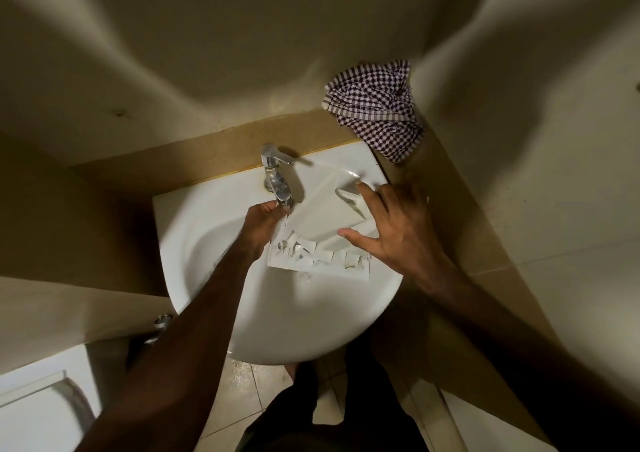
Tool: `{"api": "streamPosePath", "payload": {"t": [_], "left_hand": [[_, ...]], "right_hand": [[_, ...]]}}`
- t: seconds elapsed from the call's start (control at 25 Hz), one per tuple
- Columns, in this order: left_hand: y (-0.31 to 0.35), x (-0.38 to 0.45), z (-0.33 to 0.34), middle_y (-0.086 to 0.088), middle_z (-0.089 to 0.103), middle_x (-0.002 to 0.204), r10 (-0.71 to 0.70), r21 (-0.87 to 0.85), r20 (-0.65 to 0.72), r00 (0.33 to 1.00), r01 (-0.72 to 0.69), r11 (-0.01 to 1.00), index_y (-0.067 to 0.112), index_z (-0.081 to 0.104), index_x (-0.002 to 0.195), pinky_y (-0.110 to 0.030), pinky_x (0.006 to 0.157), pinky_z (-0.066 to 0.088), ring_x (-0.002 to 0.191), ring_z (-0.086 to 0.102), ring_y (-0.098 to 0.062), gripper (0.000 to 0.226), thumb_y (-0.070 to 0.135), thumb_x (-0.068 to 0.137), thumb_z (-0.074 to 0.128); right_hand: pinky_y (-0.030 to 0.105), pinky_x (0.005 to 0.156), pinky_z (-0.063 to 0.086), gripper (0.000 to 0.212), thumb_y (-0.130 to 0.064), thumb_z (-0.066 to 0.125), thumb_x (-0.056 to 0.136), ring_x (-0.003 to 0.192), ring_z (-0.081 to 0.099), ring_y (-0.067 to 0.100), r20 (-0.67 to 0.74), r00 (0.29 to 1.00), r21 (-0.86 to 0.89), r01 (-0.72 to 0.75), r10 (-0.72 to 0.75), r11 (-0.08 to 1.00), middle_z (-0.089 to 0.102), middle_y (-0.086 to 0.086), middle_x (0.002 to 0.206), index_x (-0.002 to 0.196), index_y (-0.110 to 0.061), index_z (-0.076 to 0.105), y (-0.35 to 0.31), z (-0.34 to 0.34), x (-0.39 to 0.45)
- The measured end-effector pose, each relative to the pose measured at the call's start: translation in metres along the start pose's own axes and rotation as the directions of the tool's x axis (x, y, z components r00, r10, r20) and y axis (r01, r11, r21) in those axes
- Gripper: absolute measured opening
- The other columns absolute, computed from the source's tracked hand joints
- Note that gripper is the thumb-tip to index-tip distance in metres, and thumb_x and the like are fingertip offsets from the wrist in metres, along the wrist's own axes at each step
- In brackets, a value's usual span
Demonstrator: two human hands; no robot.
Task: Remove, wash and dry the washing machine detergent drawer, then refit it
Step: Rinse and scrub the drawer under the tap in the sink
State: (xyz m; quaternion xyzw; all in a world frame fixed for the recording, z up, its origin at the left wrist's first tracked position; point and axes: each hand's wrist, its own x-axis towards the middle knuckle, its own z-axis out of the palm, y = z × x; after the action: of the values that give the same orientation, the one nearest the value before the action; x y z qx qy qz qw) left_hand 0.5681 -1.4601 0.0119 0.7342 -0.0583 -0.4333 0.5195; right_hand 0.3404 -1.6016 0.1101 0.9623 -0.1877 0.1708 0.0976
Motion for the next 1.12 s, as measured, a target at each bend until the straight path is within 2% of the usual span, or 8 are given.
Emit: {"api": "streamPosePath", "payload": {"t": [0.12,0.4,0.48,0.56,0.64,0.8,1.0,1.12], "left_hand": [[0.006,-0.007,0.004,0.001,0.065,0.073,0.005,0.075,-0.011,1.0,-0.004,0.997,0.018,0.069,0.088,-0.022,0.053,0.04,0.06,0.055,-0.013,0.024,0.028,0.104,0.054],[0.004,-0.004,0.013,0.001,0.049,0.058,0.1,0.145,-0.188,0.977,-0.073,0.987,0.011,0.053,0.066,-0.024,0.055,0.034,0.057,0.043,-0.014,0.036,0.015,0.101,0.051],[0.006,-0.007,0.006,0.005,0.06,0.06,0.018,-0.001,-0.069,0.997,-0.018,1.0,0.013,0.063,0.074,-0.018,0.051,0.042,0.052,0.052,-0.007,0.03,0.021,0.102,0.058],[-0.001,-0.008,-0.002,0.002,0.076,0.086,-0.052,-0.165,0.132,0.99,0.073,0.983,0.014,0.073,0.101,-0.023,0.066,0.057,0.071,0.07,-0.01,0.016,0.016,0.104,0.058],[-0.01,-0.007,-0.003,0.0,0.076,0.095,-0.065,-0.166,0.122,0.99,0.084,0.983,0.011,0.071,0.117,-0.027,0.072,0.057,0.078,0.07,-0.013,0.021,0.008,0.102,0.058],[-0.011,-0.004,0.008,0.002,0.058,0.053,0.0,-0.134,-0.072,0.997,-0.009,0.991,0.012,0.066,0.065,-0.031,0.065,0.048,0.052,0.053,-0.015,0.03,0.015,0.095,0.067],[-0.022,-0.019,-0.004,-0.007,0.077,0.115,-0.08,-0.59,0.154,0.985,0.157,0.792,0.008,0.07,0.123,-0.039,0.091,0.058,0.099,0.074,-0.022,0.026,0.018,0.105,0.054],[-0.033,-0.027,-0.002,-0.01,0.073,0.124,-0.053,-0.7,0.157,0.986,0.149,0.698,0.009,0.066,0.131,-0.04,0.087,0.061,0.103,0.074,-0.026,0.03,0.012,0.104,0.054]], "right_hand": [[0.043,0.071,0.061,0.069,-0.067,0.06,0.097,0.088,0.064,0.031,-0.041,0.999,0.082,-0.022,0.026,0.996,0.064,0.018,0.107,0.134,-0.009,0.061,-0.006,0.007,-0.008],[0.044,0.071,0.06,0.065,-0.065,0.056,0.1,0.088,0.064,0.033,-0.04,0.992,0.061,-0.114,0.117,0.992,0.064,0.02,0.108,0.13,-0.008,0.062,-0.02,0.008,-0.02],[0.043,0.073,0.06,0.066,-0.066,0.055,0.1,0.09,0.064,0.033,-0.036,0.99,0.059,-0.132,0.135,0.989,0.064,0.02,0.109,0.131,-0.008,0.062,-0.018,0.007,-0.02],[0.043,0.074,0.059,0.067,-0.066,0.054,0.1,0.091,0.063,0.033,-0.03,0.988,0.056,-0.151,0.152,0.987,0.064,0.021,0.108,0.131,-0.007,0.062,-0.016,0.005,-0.018],[0.043,0.072,0.059,0.066,-0.065,0.054,0.1,0.089,0.063,0.033,-0.014,0.988,0.047,-0.152,0.153,0.987,0.064,0.02,0.108,0.13,-0.007,0.062,-0.019,0.004,-0.015],[0.045,0.071,0.059,0.065,-0.065,0.054,0.101,0.089,0.063,0.034,0.032,0.978,0.038,-0.206,0.205,0.978,0.063,0.02,0.109,0.13,-0.008,0.062,-0.031,0.005,-0.017],[0.045,0.075,0.061,0.065,-0.062,0.057,0.099,0.097,0.065,0.036,0.095,0.954,0.058,-0.292,0.286,0.955,0.063,0.024,0.115,0.134,-0.008,0.06,-0.036,-0.003,-0.01],[0.046,0.075,0.061,0.064,-0.063,0.053,0.101,0.098,0.065,0.036,0.15,0.946,0.021,-0.295,0.289,0.955,0.061,0.023,0.119,0.137,-0.01,0.056,-0.042,-0.005,-0.003]]}}
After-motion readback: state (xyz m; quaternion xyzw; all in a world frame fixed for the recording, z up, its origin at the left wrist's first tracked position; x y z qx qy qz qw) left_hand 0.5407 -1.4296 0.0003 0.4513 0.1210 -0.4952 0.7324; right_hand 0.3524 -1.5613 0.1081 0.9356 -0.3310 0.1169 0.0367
